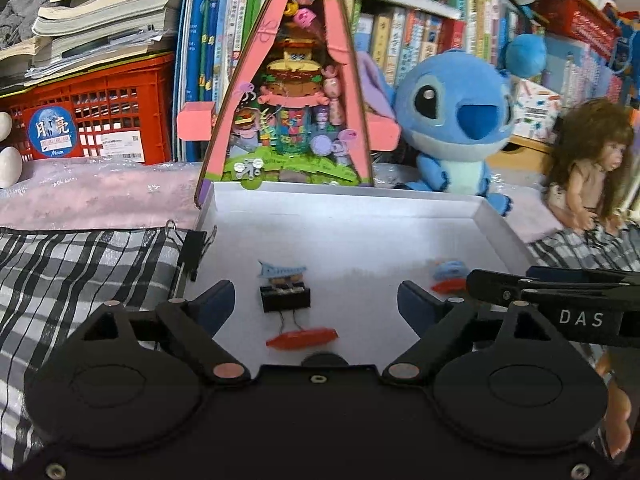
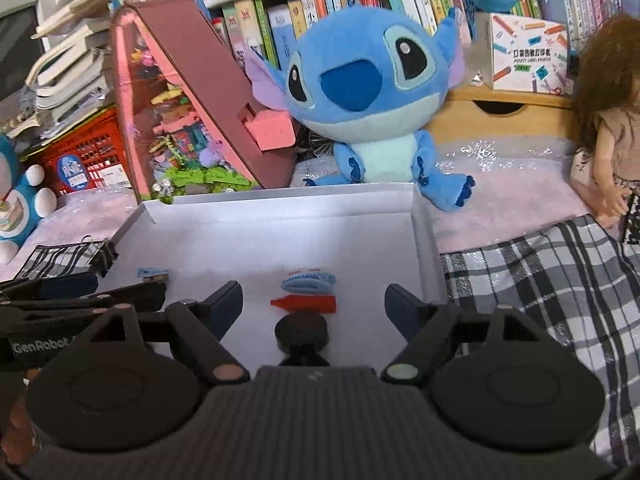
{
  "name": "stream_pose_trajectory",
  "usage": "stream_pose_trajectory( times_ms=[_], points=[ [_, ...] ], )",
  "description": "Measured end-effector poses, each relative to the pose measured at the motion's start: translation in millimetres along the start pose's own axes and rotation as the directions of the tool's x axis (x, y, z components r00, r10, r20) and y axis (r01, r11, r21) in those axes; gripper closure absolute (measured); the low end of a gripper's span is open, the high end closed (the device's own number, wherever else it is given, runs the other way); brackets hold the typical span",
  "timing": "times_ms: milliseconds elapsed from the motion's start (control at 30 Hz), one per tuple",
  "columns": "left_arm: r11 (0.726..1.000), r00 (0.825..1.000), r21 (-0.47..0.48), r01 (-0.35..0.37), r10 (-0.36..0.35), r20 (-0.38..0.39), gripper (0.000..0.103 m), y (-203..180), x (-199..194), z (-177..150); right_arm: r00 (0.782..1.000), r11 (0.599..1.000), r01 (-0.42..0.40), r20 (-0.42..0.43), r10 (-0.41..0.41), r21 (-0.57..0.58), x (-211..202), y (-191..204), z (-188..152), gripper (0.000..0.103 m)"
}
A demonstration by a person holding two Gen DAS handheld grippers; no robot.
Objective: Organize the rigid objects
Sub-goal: 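Open both grippers to drop the blue hair clips into the box, then move both tools back toward the clear cup and small figure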
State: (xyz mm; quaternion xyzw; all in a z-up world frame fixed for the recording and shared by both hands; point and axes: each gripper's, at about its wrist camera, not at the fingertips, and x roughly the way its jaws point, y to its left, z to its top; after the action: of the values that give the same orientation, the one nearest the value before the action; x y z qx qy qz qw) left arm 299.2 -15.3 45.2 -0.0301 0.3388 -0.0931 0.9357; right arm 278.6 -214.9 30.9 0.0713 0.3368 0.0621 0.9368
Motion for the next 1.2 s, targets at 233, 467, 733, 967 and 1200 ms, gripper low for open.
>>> stream_pose_trajectory(
  times_ms=[233, 467, 733, 967, 1200],
  points=[
    [1.000, 0.999, -0.015, 0.015, -0.015, 0.031, 0.014, 0.6, -30.4, -15.2, 0.999, 0.999, -0.025, 0.048, 0.026, -0.026, -29.7, 1.8, -17.3, 0.015],
    [0.999, 0.997, 0.011, 0.035, -0.035, 0.064, 0.013, -3.7, -60.0, -34.0, 0.994, 0.995, -0.054, 0.094, 0.062, -0.087, -60.5, 9.7, -30.4, 0.011],
    [0.998, 0.996, 0.024, 0.060, -0.061, 0.070, 0.013, -10.2, -89.6, -63.2, 0.987, 0.987, -0.096, 0.119, 0.111, -0.125, -91.8, 13.3, -55.1, 0.011],
    [0.995, 0.994, 0.038, 0.091, -0.093, 0.061, 0.013, -15.0, -112.0, -87.1, 0.984, 0.981, -0.106, 0.125, 0.128, -0.164, -114.0, 12.1, -75.6, 0.009],
    [0.993, 0.990, 0.002, 0.121, -0.121, 0.077, 0.013, -13.8, -135.4, -114.4, 0.983, 0.979, -0.118, 0.117, 0.138, -0.167, -127.4, 9.8, -96.8, 0.009]
  ],
)
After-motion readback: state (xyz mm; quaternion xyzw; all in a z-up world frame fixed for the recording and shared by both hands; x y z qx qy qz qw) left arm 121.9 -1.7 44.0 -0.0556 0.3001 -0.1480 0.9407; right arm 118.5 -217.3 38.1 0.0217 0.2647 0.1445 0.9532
